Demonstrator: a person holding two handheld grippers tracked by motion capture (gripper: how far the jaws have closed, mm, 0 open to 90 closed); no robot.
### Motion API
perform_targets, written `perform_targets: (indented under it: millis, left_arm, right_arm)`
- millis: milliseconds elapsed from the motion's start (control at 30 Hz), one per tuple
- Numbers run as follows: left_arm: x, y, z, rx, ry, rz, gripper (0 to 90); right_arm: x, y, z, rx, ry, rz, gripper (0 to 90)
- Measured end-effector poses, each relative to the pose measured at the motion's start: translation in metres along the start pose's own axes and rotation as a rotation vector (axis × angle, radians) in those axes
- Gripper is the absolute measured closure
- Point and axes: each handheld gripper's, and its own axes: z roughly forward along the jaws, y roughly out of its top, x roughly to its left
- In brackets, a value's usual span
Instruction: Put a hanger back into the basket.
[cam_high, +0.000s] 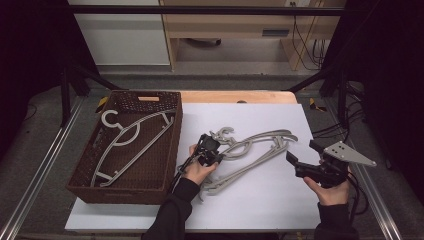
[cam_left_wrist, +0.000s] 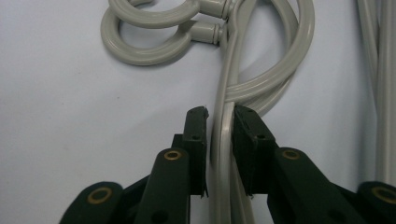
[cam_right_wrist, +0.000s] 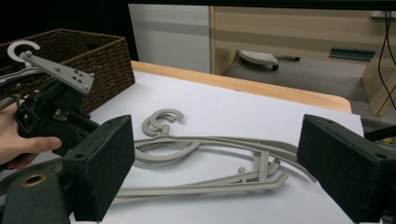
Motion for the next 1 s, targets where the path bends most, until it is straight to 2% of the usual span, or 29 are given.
perform_targets:
  millis: [300,600,833,967,1000]
  left_arm:
    - [-0.001,0.001,-0.003,0.036,-0.026,0.000,79.8]
    - [-0.003,0.001,-0.008,0.052,-0.023,-0.003,80.6]
    - [-0.007,0.000,-0.019,0.008,-0.020,-0.019,80.8]
    - [-0.009,0.001,-0.027,-0.020,-0.046,-0.025,81.1]
    - [-0.010,0.001,-0.032,-0.043,-0.069,-0.031,81.2]
  right_arm:
    - [0.000,0.000,0.000,0.002,0.003,-0.007,11.2]
    - [0.000,0.000,0.000,0.003,0.002,-0.006,11.2]
    - [0.000,0.000,0.000,0.003,0.003,-0.004,11.2]
    - [0.000,0.000,0.000,0.001,0.001,-0.001,11.3]
    - [0.000,0.000,0.000,0.000,0.000,-0.005,11.2]
